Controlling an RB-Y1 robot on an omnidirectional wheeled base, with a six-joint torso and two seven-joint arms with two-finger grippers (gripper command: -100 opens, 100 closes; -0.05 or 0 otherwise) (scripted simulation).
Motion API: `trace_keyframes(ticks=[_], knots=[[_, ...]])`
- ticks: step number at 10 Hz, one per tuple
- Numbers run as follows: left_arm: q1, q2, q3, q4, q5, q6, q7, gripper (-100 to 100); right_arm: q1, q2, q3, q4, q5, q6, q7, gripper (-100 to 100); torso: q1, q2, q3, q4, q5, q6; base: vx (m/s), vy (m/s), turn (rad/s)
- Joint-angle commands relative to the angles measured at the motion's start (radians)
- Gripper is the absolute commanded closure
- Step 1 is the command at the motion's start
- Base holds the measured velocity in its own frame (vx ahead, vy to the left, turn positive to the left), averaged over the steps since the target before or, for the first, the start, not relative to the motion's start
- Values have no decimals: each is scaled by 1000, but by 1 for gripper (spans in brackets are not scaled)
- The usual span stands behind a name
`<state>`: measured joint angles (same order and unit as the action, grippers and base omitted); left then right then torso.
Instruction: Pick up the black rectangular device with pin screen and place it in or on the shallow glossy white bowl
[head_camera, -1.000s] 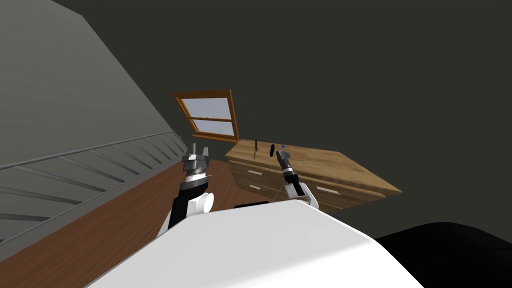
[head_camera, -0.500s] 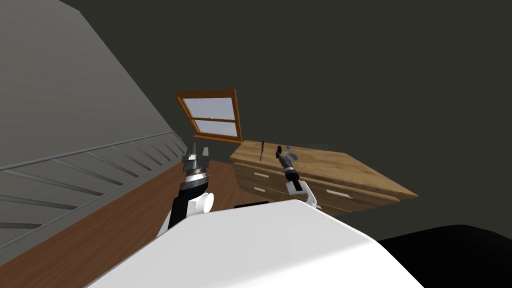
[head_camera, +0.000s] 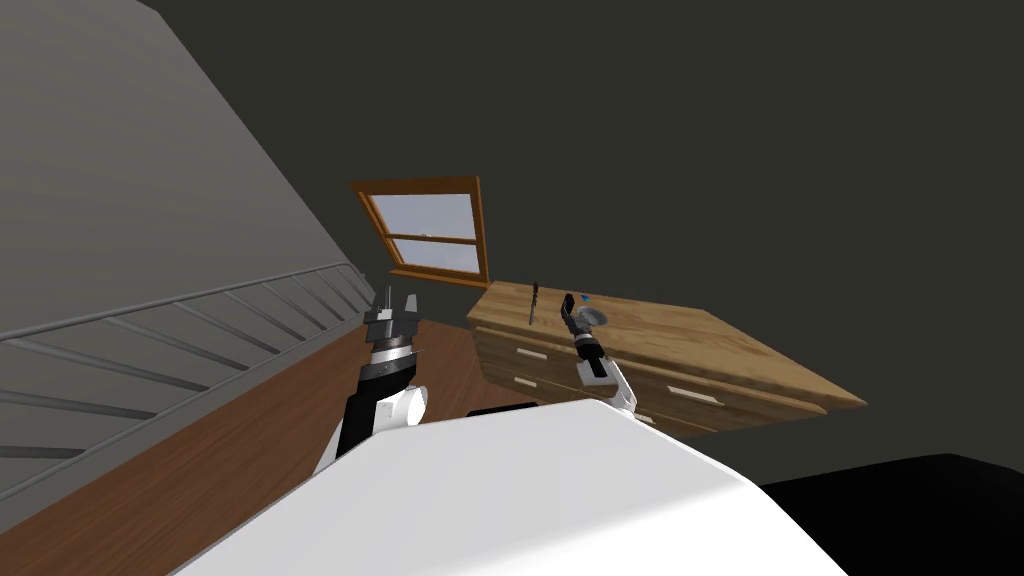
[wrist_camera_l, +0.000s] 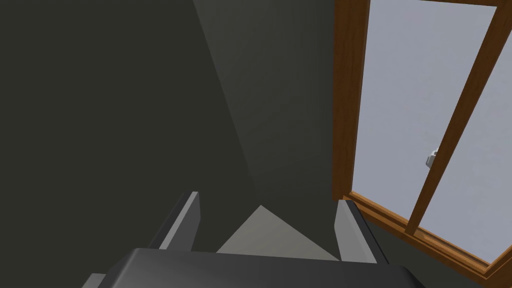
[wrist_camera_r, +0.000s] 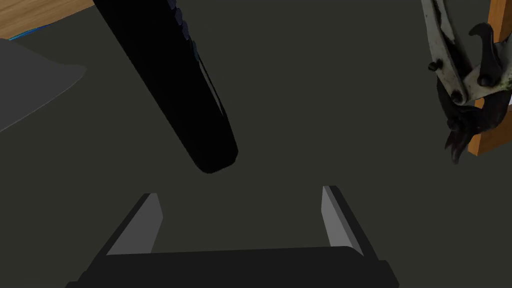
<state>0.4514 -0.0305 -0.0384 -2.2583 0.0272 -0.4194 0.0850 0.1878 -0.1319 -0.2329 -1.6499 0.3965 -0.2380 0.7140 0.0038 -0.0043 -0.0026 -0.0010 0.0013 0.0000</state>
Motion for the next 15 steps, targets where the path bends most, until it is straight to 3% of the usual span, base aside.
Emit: trace_keyframes(ticks=[1,5,10,11,12,13,14,15], knots=[[0,0,0,0,0,0,0,0,-26,3,-43,42,40,9,24,-100,0,0,0,0,0,0,57,78,19],[0,0,0,0,0,0,0,0,-74,6,-144,128,132,24,65,-100,0,-2,-1,0,0,0,70,71,30],[0,0,0,0,0,0,0,0,-120,10,-244,209,222,36,100,-100,-3,1,0,0,-1,0,43,41,27],[0,0,0,0,0,0,0,0,-120,7,-233,206,209,32,94,-100,-2,0,0,0,-1,0,22,19,4],[0,0,0,0,0,0,0,0,-121,8,-236,209,212,32,97,0,-4,2,1,0,-1,0,0,0,0],[0,0,0,0,0,0,0,0,-121,8,-236,208,211,32,97,-100,-4,3,1,0,-1,0,0,0,0],[0,0,0,0,0,0,0,0,-121,8,-236,208,211,32,97,100,-5,3,2,1,-1,0,0,0,0],[0,0,0,0,0,0,0,0,-121,8,-236,208,211,32,97,100,-5,3,2,1,-1,0,0,0,0]])
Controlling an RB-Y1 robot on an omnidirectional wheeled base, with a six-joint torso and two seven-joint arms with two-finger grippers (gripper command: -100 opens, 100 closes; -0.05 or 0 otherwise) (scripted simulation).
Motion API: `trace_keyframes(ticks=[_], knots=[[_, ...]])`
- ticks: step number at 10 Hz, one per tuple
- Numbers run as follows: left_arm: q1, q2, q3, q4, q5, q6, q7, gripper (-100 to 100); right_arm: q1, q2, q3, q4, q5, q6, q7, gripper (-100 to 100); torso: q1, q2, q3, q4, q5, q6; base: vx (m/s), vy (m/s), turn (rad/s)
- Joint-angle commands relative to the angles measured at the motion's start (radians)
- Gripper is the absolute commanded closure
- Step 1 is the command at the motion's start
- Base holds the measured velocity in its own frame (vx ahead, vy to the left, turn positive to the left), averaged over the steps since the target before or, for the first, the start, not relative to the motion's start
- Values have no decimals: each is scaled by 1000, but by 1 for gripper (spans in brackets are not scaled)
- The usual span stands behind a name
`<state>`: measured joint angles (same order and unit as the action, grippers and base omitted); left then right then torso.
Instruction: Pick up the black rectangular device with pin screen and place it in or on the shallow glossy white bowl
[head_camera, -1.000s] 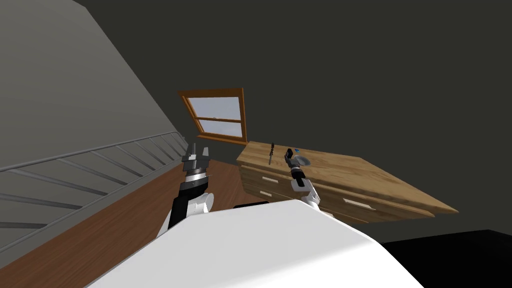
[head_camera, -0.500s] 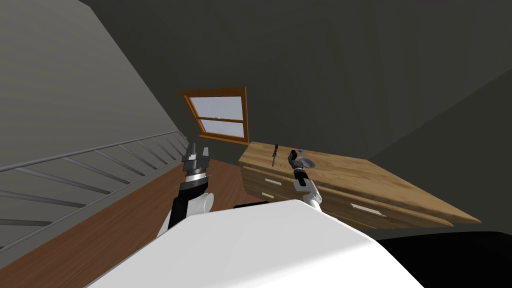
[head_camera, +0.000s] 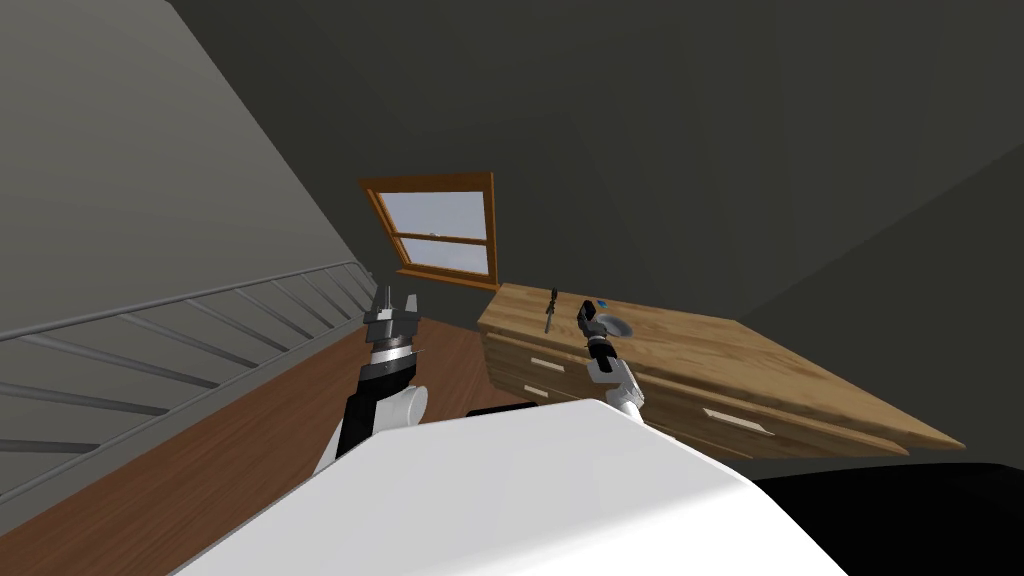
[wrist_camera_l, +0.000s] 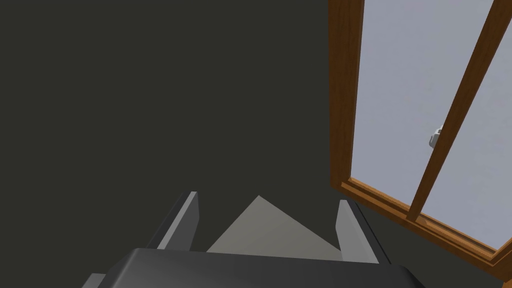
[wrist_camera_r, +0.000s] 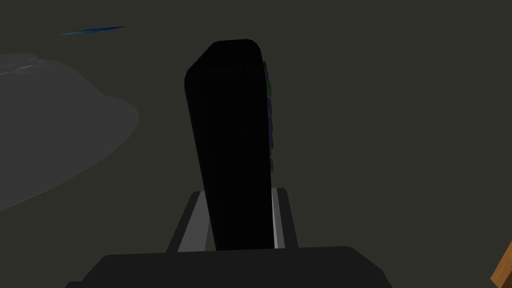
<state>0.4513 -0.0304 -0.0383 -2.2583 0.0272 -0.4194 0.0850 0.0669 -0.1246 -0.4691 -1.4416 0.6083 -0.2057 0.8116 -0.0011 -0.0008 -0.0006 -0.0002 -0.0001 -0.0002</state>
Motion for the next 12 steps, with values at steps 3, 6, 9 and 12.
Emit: trace_keyframes(ticks=[3,6,9,12], knots=[[0,0,0,0,0,0,0,0,0,0,0,0,0,0,0,100,0,0,0,0,0,0,0,0,0],[0,0,0,0,0,0,0,0,0,0,0,0,0,0,0,0,0,0,0,0,0,0,0,0,0],[0,0,0,0,0,0,0,0,-42,-54,-3,-16,27,-19,57,100,7,10,6,2,3,0,-144,96,-28],[0,0,0,0,0,0,0,0,-69,-98,-4,-36,49,-25,101,100,11,11,7,3,6,0,-140,88,-20]])
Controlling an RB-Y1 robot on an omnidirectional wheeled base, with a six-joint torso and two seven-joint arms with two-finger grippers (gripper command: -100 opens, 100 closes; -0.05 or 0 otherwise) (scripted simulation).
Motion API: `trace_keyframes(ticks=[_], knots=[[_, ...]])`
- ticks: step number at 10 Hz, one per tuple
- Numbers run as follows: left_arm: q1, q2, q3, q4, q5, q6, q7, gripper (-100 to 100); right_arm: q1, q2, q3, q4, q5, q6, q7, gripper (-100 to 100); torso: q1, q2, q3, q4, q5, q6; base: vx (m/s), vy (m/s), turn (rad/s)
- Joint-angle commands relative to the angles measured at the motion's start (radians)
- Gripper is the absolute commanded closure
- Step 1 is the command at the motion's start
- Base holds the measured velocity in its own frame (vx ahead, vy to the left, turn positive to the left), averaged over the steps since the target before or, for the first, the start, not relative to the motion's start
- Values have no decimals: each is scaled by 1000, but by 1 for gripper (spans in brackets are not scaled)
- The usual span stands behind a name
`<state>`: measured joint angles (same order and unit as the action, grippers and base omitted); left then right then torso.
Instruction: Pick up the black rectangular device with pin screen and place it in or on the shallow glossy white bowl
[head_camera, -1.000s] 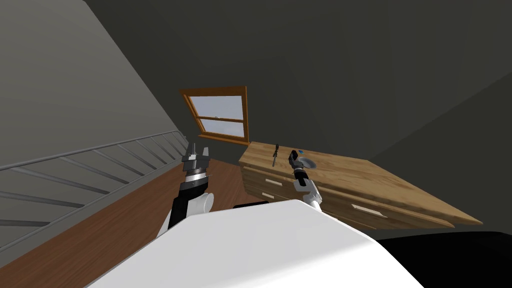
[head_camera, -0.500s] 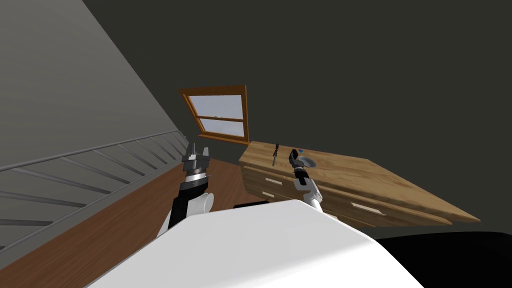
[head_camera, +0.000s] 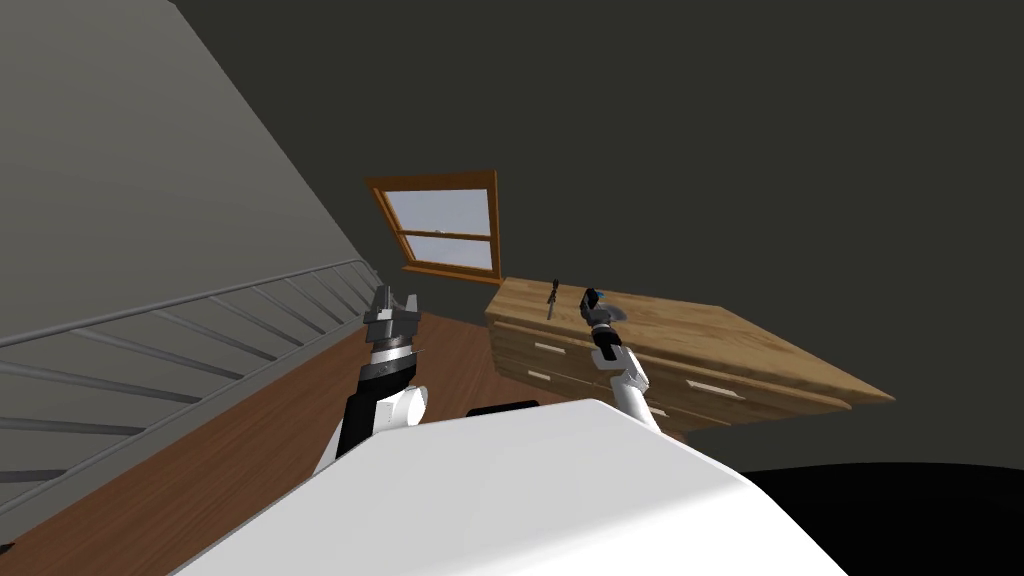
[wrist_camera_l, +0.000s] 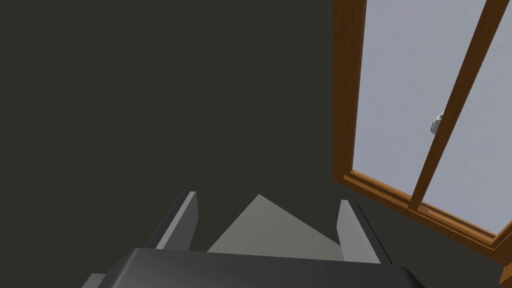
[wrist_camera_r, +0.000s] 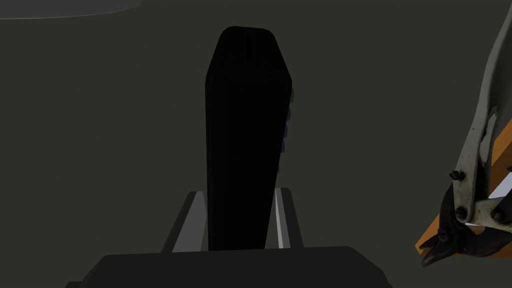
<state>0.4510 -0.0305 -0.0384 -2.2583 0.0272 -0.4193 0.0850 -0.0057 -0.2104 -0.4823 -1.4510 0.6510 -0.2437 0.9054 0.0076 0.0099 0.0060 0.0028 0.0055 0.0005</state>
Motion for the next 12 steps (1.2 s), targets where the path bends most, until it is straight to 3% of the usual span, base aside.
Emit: trace_keyframes(ticks=[1,3,5,12], knots=[[0,0,0,0,0,0,0,0,-1,-20,8,-31,10,13,14,100,0,0,0,0,0,0,-118,21,-7],[0,0,0,0,0,0,0,0,-13,-57,10,-50,19,26,43,100,-2,-1,0,0,0,1,-100,4,-23],[0,0,0,0,0,0,0,0,-11,-73,19,-46,9,52,33,100,-8,-3,-1,0,0,2,-50,-100,-3],[0,0,0,0,0,0,0,0,28,-70,49,-21,-26,166,-104,100,-16,-13,-7,-2,-3,1,36,-152,62]])
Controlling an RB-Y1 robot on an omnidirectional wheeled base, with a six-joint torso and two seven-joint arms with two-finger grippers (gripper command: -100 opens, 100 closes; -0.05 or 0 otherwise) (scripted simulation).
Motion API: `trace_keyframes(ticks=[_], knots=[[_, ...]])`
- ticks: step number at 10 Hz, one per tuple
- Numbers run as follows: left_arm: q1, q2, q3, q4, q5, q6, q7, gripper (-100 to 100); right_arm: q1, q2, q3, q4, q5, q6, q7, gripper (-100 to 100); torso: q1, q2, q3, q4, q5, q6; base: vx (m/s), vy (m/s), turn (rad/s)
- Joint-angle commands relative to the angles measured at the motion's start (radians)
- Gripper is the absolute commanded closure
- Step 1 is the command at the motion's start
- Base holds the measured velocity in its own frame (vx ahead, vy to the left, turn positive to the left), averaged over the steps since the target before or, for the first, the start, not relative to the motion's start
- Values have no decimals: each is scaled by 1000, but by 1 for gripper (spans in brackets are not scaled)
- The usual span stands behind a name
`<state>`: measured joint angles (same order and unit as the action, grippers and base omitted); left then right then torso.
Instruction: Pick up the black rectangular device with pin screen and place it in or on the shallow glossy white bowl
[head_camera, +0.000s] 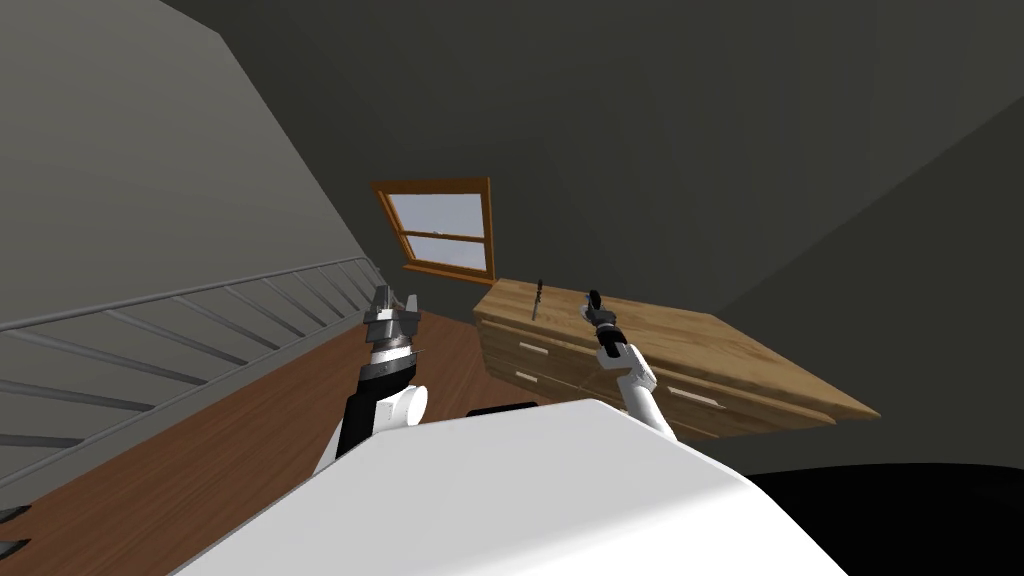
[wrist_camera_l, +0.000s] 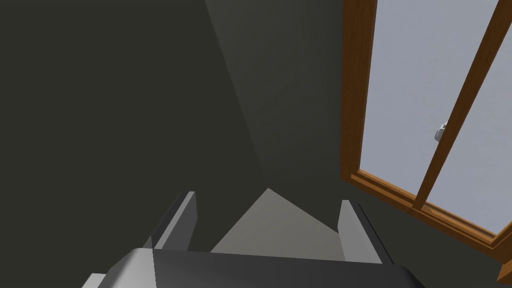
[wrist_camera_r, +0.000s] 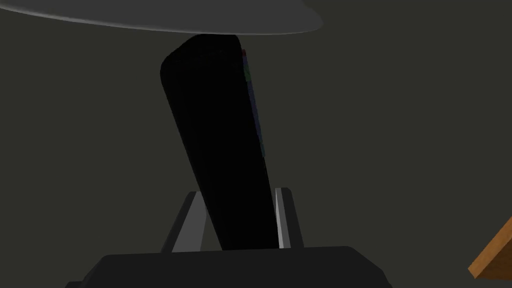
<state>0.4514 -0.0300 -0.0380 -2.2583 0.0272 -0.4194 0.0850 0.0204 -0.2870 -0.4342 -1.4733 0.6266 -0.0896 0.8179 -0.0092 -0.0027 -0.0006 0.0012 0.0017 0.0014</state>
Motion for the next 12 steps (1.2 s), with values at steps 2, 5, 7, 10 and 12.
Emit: trace_keyframes(ticks=[2,5,7,10,12], knots=[[0,0,0,0,0,0,0,0,12,12,4,2,-6,35,-47,100,0,1,1,0,0,0,34,-161,55],[0,0,0,0,0,0,0,0,8,10,4,7,-4,39,-47,-100,6,2,2,2,0,0,23,-68,19],[0,0,0,0,0,0,0,0,8,10,4,7,-4,39,-47,-100,11,4,3,2,1,0,1,-3,0],[0,0,0,0,0,0,0,0,8,10,4,7,-4,39,-47,0,12,5,3,2,1,0,0,0,0],[0,0,0,0,0,0,0,0,-14,-35,25,-1,-20,107,-66,-100,12,6,4,3,2,-1,-61,-4,120]])
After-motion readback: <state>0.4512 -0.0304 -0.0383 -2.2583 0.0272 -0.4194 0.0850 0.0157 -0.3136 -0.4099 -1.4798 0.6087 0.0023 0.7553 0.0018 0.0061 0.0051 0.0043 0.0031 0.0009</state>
